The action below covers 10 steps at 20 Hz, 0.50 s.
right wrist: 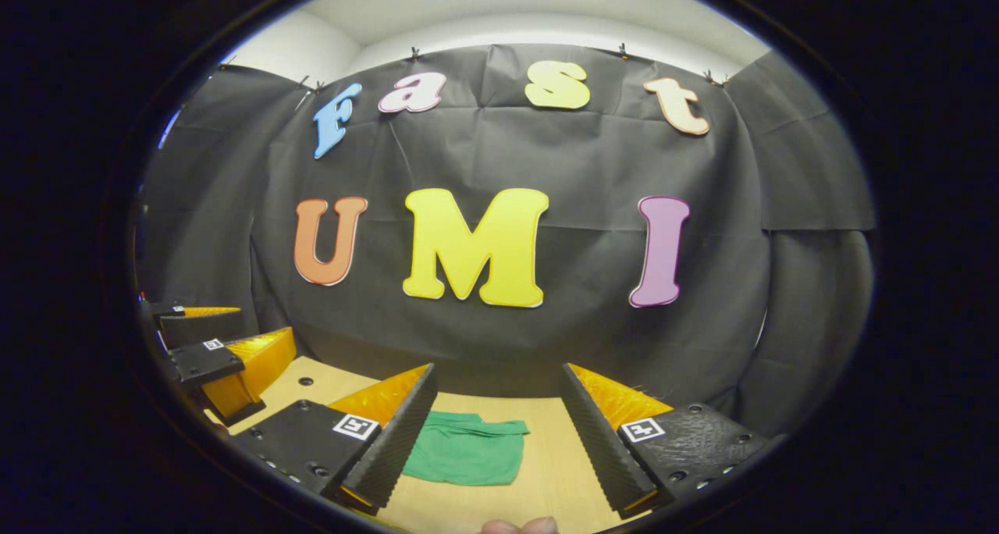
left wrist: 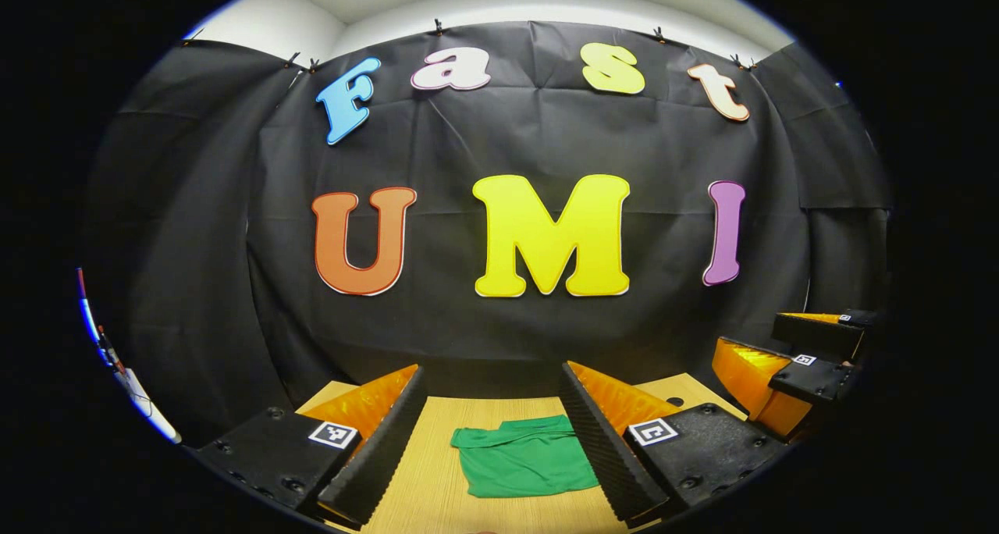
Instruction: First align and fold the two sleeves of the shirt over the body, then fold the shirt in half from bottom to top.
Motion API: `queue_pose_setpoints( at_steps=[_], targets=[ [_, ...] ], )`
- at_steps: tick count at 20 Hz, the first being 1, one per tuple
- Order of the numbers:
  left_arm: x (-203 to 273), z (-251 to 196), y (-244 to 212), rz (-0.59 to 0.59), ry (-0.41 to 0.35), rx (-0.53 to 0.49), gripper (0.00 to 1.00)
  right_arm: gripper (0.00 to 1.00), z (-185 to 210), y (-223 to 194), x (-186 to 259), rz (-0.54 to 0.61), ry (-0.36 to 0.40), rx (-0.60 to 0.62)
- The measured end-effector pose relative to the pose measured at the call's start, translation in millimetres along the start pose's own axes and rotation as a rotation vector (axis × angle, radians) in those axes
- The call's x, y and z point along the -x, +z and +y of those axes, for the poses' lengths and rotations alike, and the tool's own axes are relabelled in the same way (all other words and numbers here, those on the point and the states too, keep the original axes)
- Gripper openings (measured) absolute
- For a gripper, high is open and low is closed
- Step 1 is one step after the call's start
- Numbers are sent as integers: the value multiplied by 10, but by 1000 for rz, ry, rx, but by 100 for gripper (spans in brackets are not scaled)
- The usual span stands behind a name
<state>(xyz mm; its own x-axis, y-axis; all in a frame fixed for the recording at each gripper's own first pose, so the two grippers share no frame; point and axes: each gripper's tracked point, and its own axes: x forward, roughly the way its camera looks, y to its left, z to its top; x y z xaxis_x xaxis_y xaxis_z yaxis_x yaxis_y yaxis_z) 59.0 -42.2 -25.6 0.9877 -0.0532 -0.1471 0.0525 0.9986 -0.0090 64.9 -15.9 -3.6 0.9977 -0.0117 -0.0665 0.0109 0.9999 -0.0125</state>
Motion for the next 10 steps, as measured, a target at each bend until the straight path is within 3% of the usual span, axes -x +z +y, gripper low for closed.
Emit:
queue_pose_setpoints(
  at_steps=[10],
  targets=[
    [75, 18, 44, -11, 2, -5, 100, 96, 11, 39, 47, -11, 6, -3]
  ],
)
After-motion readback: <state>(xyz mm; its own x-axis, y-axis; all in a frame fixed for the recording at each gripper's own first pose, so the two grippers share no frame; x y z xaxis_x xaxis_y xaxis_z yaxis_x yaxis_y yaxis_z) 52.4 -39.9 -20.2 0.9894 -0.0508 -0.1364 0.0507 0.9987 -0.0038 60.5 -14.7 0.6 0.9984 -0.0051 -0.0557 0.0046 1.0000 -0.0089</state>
